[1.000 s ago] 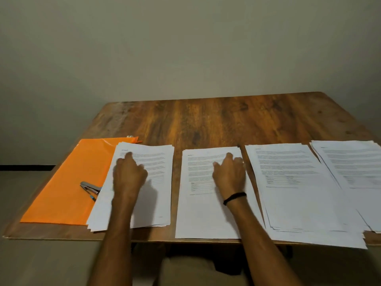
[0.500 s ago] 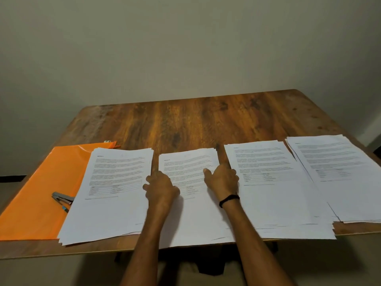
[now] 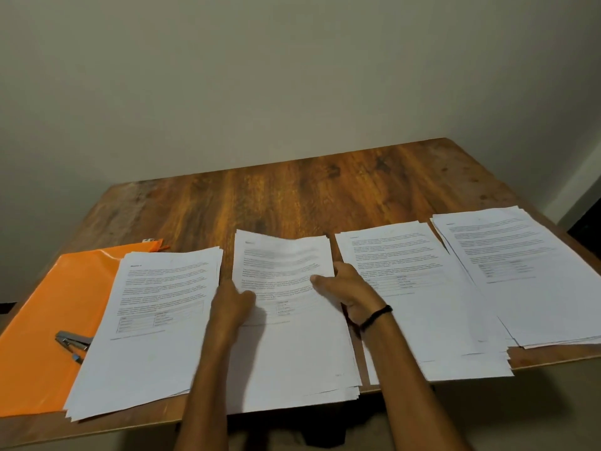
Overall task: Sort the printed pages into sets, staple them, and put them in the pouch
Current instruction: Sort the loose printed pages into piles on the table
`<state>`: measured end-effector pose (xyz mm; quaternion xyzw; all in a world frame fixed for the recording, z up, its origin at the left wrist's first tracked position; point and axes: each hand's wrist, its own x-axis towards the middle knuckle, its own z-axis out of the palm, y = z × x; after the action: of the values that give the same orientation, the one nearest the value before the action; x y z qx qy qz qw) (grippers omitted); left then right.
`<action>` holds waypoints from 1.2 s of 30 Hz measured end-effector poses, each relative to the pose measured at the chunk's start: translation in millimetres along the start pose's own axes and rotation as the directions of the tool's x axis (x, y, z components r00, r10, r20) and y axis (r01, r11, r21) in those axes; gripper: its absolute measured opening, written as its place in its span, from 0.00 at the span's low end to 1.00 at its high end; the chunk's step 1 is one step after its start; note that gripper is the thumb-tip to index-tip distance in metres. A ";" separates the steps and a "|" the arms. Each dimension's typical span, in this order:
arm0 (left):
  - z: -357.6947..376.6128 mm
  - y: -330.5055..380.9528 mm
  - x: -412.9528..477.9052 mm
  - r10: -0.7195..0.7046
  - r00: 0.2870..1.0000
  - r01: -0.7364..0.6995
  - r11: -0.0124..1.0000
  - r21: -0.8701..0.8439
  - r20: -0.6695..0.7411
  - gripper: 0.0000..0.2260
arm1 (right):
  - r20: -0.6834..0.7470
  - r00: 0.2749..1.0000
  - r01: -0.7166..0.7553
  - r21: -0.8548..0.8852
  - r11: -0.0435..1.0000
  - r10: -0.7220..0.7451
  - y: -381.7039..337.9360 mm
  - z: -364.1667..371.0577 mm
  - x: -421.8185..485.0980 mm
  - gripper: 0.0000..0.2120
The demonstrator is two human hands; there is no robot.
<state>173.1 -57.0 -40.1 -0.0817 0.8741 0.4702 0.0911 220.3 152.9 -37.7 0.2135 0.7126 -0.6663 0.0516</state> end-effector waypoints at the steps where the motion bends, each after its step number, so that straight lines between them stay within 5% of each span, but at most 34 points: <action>1: -4.3 3.9 2.7 -0.012 1.000 0.012 0.995 -0.095 0.003 0.15 | 0.064 0.998 -0.002 0.044 0.999 -0.001 -0.8 -8.1 -1.0 0.11; 6: -23.3 37.9 30.7 -0.016 0.995 -0.016 0.942 -0.336 -0.093 0.14 | 0.138 0.990 -0.019 0.070 0.997 0.010 -4.1 -34.1 2.0 0.06; 11: -13.0 76.9 89.4 0.012 0.995 0.022 0.945 -0.326 0.103 0.12 | -0.161 0.979 0.127 0.018 0.992 -0.122 -36.6 -48.0 45.4 0.11; 19: 58.8 163.2 171.8 0.145 0.978 -0.086 0.933 -0.349 0.146 0.20 | -0.345 0.908 0.176 -0.199 0.964 -0.237 -89.4 -94.2 179.0 0.07; 24: 96.4 193.8 221.6 0.144 0.974 -0.089 0.955 -0.284 0.177 0.16 | -0.431 0.861 0.105 -0.372 0.922 -0.272 -120.2 -127.3 240.2 0.04; 27: 114.4 187.9 219.5 0.184 0.962 -0.171 0.982 -0.081 0.202 0.08 | -0.429 0.861 0.016 -0.516 0.856 -0.274 -109.8 -140.6 265.4 0.07; 31: 129.0 159.8 192.2 0.257 0.934 -0.284 0.956 0.079 0.248 0.14 | -0.423 0.863 -0.048 -0.615 0.787 -0.278 -89.7 -151.0 276.2 0.15; 36: 131.7 130.1 117.5 0.186 0.958 -0.219 0.966 0.139 0.220 0.12 | -0.411 0.832 0.024 -0.647 0.763 -0.374 -91.7 -159.7 253.4 0.07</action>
<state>40.3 117.2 -34.1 0.0652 0.8989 0.4105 0.1385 -9.2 365.9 -26.2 0.2753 0.8960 -0.3152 -0.1488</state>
